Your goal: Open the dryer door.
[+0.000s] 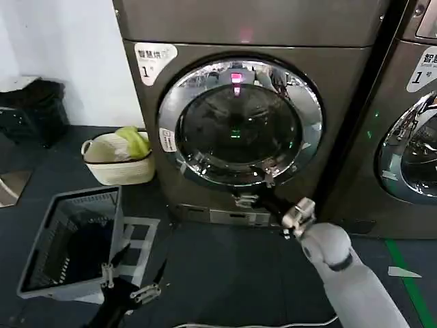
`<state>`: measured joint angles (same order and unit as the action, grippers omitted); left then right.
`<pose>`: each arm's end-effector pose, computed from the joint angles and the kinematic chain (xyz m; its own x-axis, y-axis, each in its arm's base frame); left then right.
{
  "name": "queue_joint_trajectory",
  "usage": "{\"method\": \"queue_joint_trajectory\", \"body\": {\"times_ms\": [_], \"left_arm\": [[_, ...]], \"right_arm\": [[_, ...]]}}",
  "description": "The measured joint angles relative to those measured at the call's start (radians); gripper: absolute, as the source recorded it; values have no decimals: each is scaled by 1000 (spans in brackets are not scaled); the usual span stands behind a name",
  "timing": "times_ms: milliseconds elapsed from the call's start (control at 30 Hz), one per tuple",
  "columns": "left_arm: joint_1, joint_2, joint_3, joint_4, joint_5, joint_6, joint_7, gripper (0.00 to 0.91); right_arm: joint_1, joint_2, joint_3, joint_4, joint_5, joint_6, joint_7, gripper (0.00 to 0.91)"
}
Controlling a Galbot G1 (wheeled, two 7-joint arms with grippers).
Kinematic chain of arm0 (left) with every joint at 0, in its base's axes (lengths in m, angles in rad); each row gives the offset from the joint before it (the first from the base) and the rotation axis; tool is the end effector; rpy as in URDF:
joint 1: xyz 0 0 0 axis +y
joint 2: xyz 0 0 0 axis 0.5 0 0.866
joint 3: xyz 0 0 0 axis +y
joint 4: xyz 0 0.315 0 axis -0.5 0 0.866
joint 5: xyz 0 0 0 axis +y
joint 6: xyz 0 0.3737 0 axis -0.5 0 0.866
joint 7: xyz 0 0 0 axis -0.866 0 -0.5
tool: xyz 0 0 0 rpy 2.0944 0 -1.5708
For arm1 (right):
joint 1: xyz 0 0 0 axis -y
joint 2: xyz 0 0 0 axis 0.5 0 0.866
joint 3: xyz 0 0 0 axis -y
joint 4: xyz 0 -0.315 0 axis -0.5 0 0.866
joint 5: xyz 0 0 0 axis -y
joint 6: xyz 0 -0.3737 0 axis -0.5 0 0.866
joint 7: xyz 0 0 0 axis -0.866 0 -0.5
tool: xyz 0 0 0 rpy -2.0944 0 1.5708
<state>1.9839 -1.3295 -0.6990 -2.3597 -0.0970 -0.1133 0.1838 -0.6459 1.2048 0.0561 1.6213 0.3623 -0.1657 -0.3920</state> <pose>0.1235 0.0565 -0.2310 -0.9667 0.2497 0.0562 0.2558 0.9500 0.1794 0.4382 0.0511 -0.1798 -0.6723 -0.7399 -0.0224 -0.7282 0.6665 -0.1596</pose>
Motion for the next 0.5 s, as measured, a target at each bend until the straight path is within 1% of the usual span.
{"method": "queue_joint_trajectory", "body": {"times_ms": [167,500], "left_arm": [[2,-1,-1,-6,-3,7,4,907],[7,0,-10,-16,-4,9,11,907]], "right_arm": [[64,48,-26,-64,-26,5,-18,907],[155,135,-79,-185,-47,24,-48,907]]}}
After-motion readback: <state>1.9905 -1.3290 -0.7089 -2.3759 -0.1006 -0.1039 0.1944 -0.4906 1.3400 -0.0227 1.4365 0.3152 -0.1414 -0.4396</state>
